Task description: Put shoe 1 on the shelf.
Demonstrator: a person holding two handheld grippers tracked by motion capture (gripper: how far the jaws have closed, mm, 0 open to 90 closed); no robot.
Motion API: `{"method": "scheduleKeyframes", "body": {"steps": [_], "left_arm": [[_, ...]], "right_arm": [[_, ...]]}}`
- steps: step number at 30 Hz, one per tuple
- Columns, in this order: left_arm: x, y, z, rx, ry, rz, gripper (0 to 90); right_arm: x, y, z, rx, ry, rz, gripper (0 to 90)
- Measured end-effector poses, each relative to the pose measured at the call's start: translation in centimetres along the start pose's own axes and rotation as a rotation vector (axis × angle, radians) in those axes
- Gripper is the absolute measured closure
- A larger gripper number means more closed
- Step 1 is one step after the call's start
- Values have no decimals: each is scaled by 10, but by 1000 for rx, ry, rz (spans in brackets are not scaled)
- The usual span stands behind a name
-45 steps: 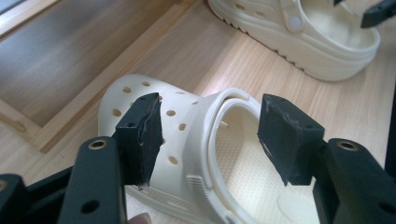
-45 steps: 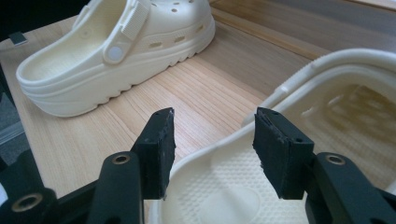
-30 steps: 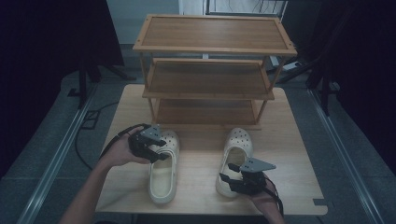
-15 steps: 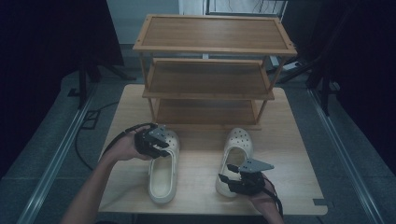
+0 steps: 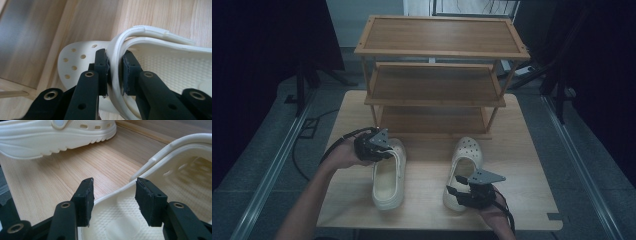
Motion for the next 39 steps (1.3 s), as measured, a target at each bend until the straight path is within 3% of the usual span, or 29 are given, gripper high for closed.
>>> {"method": "scheduleKeyframes", "body": {"steps": [7, 16, 25, 34, 37, 39], "left_arm": [[-8, -6, 18, 13, 18, 21, 778], [-18, 0, 39, 22, 32, 40, 777], [-24, 10, 62, 37, 47, 36, 777], [-34, 30, 71, 40, 25, 32, 775], [-38, 34, 74, 63, 50, 38, 776], [-40, 37, 75, 69, 46, 30, 776]], "right_arm": [[-1, -1, 1, 6, 2, 1, 492], [0, -2, 1, 9, 2, 1, 492], [1, -3, 1, 12, 4, -1, 491], [8, -4, -1, 26, 24, -15, 500], [9, -5, -1, 25, 25, -16, 499], [8, -5, -1, 26, 29, -13, 498]]}}
Point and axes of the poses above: each handheld gripper's, and its own axes: y roughly forward along the jaws, z roughly out of its top, x roughly to its right, the point moved 8 cm from there along y, roughly forward along the jaws, and after that the axes turned 13 degrees about z, right-handed, at the moved point
